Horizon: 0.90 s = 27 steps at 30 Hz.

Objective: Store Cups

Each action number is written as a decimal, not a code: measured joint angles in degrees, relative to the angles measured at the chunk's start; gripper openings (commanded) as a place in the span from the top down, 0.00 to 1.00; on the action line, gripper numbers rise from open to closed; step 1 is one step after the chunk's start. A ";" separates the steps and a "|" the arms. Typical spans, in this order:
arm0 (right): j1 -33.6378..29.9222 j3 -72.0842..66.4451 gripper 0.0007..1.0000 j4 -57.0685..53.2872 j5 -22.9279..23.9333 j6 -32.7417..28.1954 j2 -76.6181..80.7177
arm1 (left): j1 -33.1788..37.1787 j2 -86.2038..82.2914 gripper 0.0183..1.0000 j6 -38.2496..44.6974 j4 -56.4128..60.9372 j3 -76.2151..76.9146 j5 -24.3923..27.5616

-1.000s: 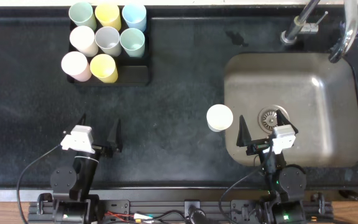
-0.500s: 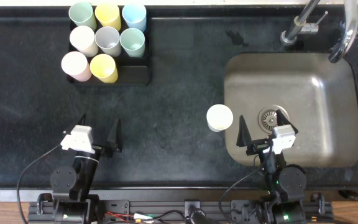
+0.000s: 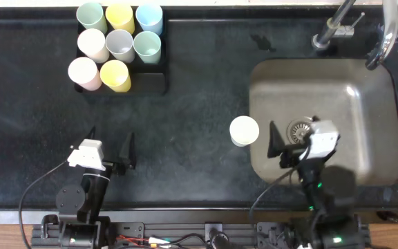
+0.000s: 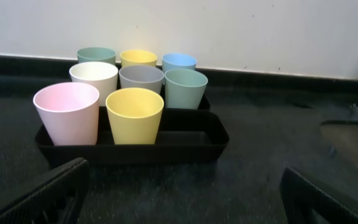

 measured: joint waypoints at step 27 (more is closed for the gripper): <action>0.02 56.70 0.00 -70.69 -13.60 -0.85 60.43 | 0.00 -0.02 0.00 0.00 0.09 -0.04 0.00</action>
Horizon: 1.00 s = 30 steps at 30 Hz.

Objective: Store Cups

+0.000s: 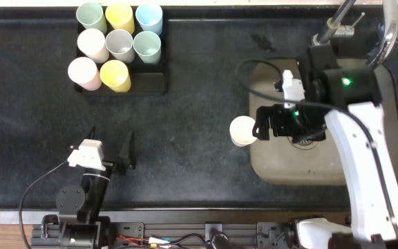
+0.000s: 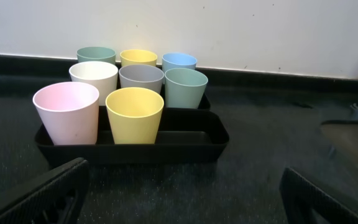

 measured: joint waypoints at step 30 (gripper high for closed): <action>4.72 -0.15 0.11 9.25 12.41 -0.33 21.75 | 0.00 0.02 0.00 0.00 0.00 0.00 0.00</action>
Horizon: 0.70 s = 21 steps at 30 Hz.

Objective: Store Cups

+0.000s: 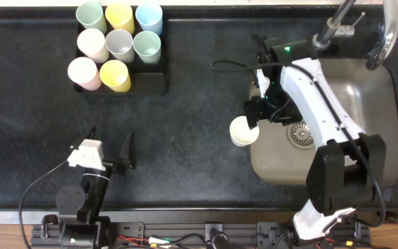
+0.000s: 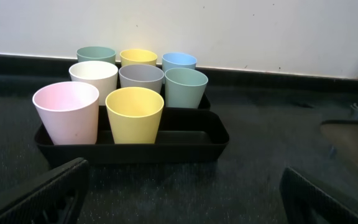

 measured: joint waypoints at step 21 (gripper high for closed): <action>4.28 -5.01 0.80 4.04 1.25 0.92 0.11 | 0.00 -0.02 0.00 0.00 0.00 0.00 0.00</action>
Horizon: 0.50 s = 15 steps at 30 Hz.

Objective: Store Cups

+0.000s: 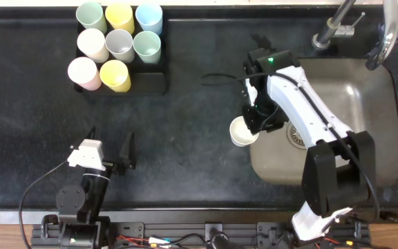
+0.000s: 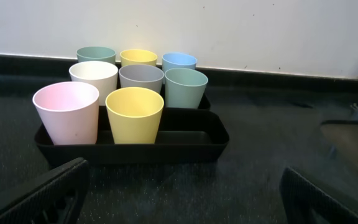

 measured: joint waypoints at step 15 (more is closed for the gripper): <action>1.64 0.02 0.96 2.40 -1.60 0.63 -0.44 | 0.00 0.02 0.00 0.00 0.00 0.00 0.00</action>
